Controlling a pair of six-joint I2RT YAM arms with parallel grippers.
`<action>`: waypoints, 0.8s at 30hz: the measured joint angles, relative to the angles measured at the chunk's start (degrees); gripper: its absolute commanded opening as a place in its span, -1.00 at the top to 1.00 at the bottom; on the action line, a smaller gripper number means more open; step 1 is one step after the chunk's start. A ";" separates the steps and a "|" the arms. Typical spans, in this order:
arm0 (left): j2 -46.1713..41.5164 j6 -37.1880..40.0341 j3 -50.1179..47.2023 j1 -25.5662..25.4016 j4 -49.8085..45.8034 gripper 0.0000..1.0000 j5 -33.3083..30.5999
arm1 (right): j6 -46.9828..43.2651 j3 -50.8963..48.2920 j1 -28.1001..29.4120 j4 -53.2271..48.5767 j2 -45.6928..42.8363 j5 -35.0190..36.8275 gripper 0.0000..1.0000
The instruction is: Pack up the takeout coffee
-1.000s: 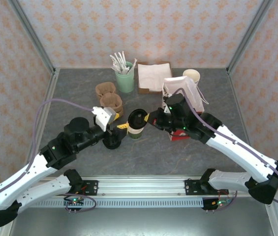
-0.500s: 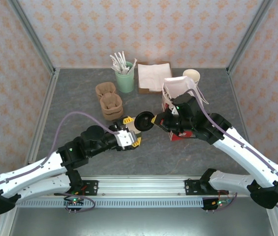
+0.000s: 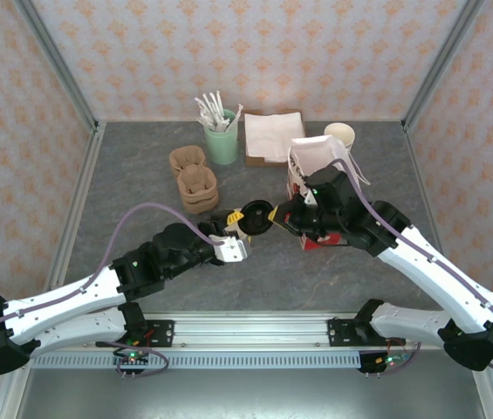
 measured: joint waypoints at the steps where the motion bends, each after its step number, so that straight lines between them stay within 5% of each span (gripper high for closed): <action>1: 0.07 0.20 0.00 0.00 0.00 -0.09 -0.09 | 0.00 0.00 0.00 0.00 0.00 -0.04 1.00; 24: 3.15 2.80 0.00 -0.28 -0.26 0.72 -2.21 | 1.03 0.00 -0.42 0.11 -0.26 -0.17 1.00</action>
